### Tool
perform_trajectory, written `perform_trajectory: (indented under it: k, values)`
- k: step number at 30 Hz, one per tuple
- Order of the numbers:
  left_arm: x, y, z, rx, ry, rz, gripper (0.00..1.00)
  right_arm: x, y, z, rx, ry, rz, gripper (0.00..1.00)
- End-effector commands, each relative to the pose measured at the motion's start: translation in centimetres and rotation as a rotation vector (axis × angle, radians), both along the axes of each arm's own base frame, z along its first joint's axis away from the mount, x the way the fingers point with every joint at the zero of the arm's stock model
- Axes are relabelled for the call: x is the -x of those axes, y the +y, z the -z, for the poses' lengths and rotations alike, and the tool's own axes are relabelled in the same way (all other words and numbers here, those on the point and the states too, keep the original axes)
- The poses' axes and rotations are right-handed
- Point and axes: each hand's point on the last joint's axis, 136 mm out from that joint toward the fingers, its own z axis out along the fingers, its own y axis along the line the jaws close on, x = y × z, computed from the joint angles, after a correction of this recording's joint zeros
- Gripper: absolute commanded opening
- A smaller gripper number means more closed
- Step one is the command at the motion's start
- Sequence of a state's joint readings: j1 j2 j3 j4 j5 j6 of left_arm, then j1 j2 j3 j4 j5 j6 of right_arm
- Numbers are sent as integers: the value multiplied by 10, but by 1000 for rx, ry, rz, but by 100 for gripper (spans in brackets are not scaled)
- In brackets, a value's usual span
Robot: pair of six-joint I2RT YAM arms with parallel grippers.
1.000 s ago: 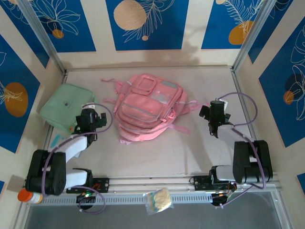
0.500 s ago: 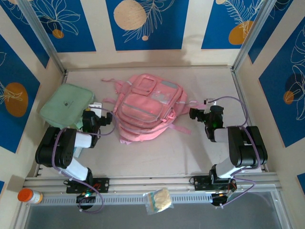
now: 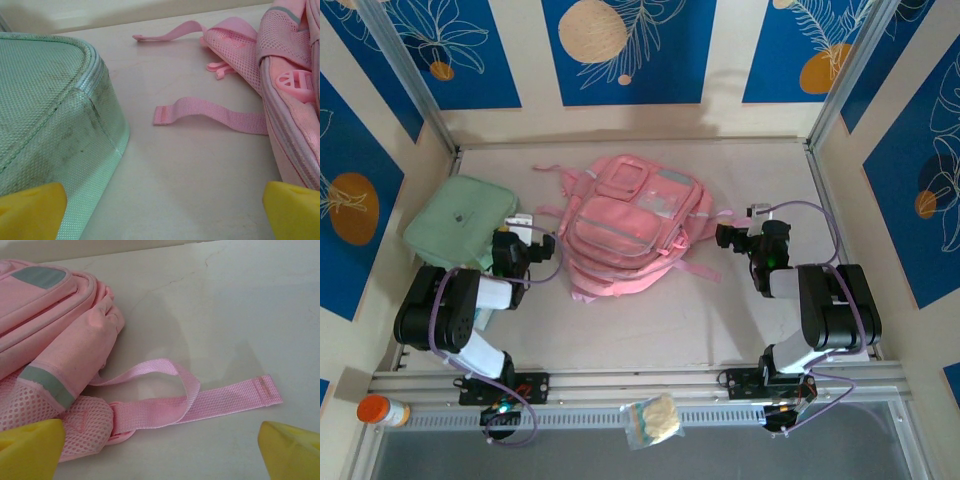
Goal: Pack books, pencil case, and school supplies into a backpack
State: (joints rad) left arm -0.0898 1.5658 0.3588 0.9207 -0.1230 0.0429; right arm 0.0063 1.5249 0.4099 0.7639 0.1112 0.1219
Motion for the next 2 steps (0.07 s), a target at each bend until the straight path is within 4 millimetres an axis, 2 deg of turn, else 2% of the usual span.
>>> perform_trajectory:
  k: [1, 2]
  values:
    - [-6, 0, -11, 11, -40, 7, 99, -6, 2, -12, 8, -49, -25, 99]
    - [-6, 1, -11, 11, -41, 6, 99, -6, 2, -13, 8, -52, -22, 99]
